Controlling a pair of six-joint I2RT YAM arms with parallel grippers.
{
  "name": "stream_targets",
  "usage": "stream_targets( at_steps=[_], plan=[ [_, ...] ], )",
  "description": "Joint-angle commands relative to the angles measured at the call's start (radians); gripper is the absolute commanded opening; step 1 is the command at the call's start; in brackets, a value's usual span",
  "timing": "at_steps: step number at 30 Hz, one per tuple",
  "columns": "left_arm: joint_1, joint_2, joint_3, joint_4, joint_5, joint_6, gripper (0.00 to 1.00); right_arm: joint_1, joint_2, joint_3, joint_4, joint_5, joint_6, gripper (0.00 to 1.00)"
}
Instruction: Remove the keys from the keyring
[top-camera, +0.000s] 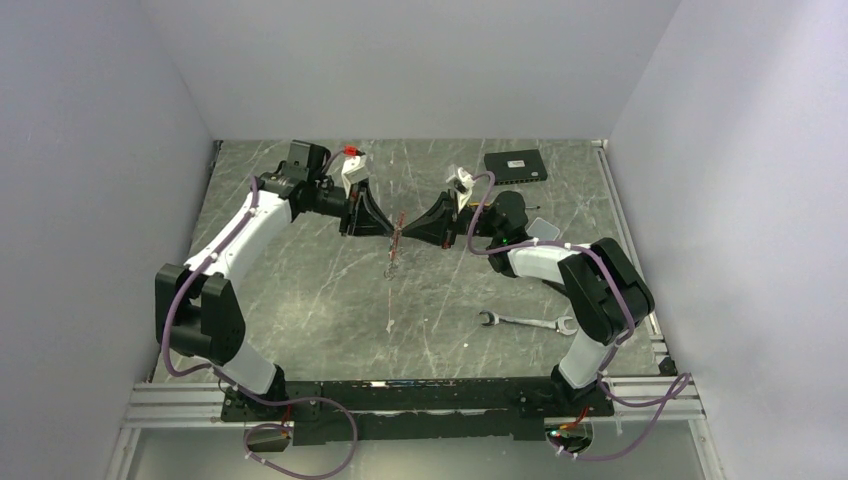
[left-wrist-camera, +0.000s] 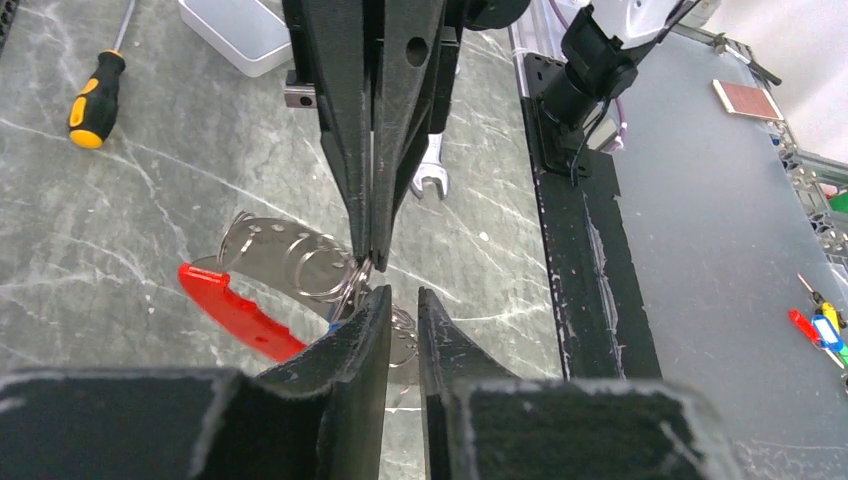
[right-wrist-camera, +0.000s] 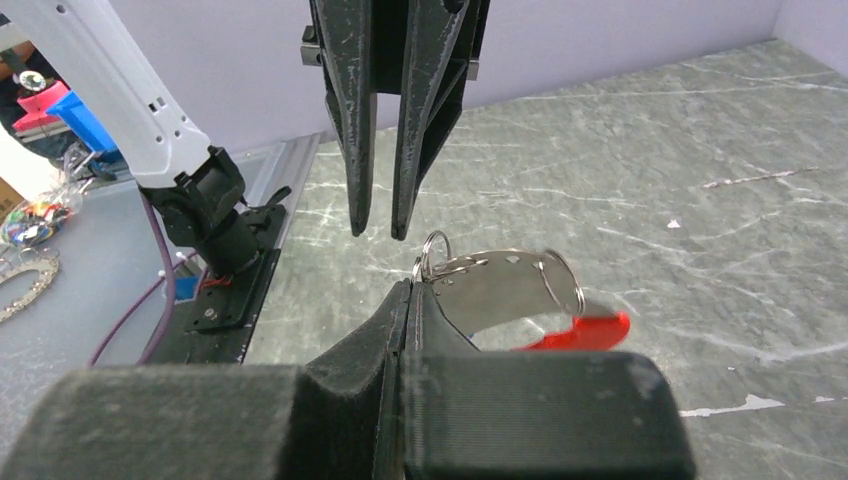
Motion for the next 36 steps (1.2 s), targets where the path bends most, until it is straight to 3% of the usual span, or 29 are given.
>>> stream_targets(
  at_steps=[1, 11, 36],
  plan=[
    [-0.022, 0.002, 0.03, -0.06, 0.021, 0.101, 0.21, 0.006, -0.038, 0.039, 0.057, -0.006, -0.001, 0.0],
    [-0.03, 0.026, 0.004, 0.031, -0.041, 0.042, 0.23, 0.013, -0.035, 0.033, 0.089, -0.023, 0.021, 0.0],
    [0.002, 0.008, 0.077, -0.082, -0.011, 0.089, 0.29, 0.019, -0.026, 0.026, 0.065, -0.02, -0.006, 0.0]
  ],
)
